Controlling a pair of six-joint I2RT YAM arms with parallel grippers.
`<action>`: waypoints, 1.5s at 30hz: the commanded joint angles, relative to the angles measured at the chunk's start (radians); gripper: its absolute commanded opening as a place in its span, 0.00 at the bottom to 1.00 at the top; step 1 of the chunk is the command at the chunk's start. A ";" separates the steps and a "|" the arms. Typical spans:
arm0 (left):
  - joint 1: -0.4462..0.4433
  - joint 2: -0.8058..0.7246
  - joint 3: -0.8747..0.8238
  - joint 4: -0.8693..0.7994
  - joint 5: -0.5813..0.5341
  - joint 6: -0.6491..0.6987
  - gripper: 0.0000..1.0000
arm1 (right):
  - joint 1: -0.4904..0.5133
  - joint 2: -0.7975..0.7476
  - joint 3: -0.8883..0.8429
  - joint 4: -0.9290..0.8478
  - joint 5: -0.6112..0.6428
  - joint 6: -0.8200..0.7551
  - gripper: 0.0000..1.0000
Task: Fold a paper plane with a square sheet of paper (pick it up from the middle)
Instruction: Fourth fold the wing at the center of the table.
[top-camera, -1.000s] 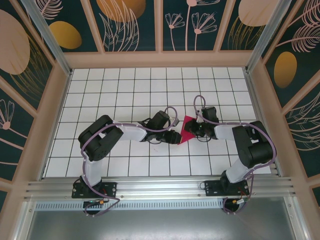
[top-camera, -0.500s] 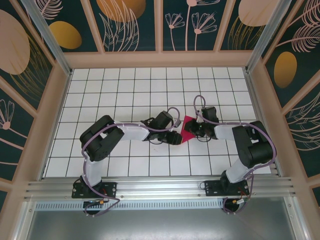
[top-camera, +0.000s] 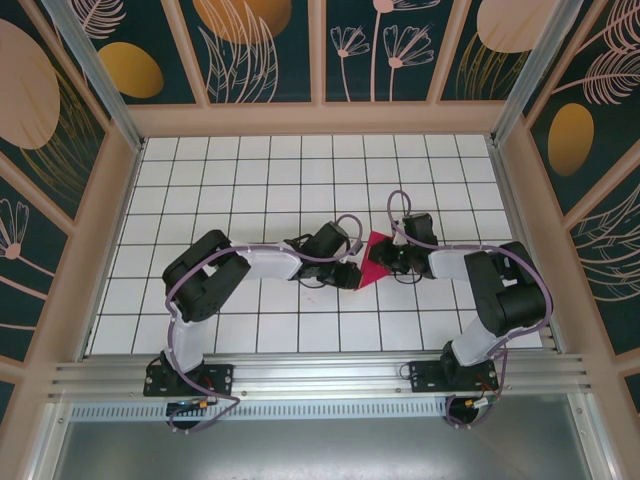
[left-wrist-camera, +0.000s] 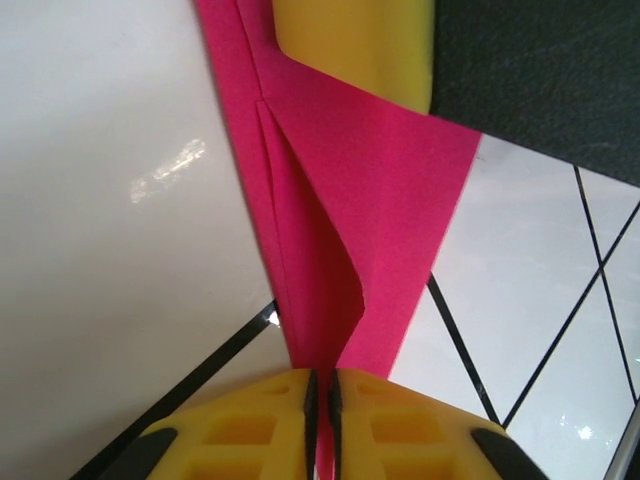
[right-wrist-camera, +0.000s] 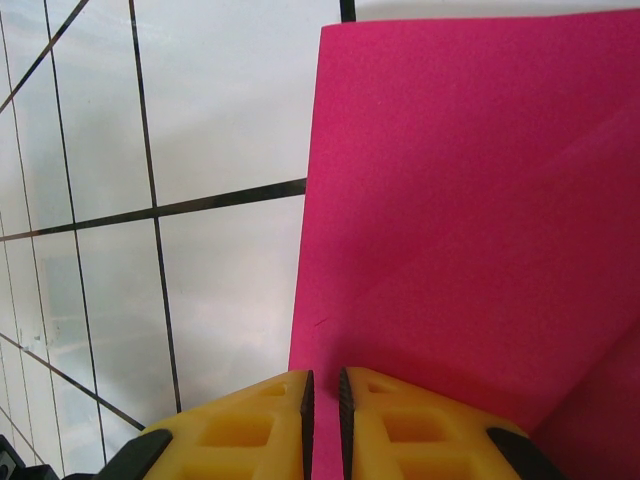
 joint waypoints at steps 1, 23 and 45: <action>-0.016 0.047 0.003 -0.054 -0.028 0.013 0.09 | 0.006 0.015 -0.008 -0.044 0.021 -0.018 0.19; -0.003 -0.182 -0.110 0.065 -0.131 -0.097 0.15 | 0.037 0.029 0.019 -0.113 0.092 -0.047 0.19; 0.002 -0.019 -0.129 0.375 0.095 -0.276 0.02 | 0.037 0.024 0.026 -0.127 0.092 -0.046 0.19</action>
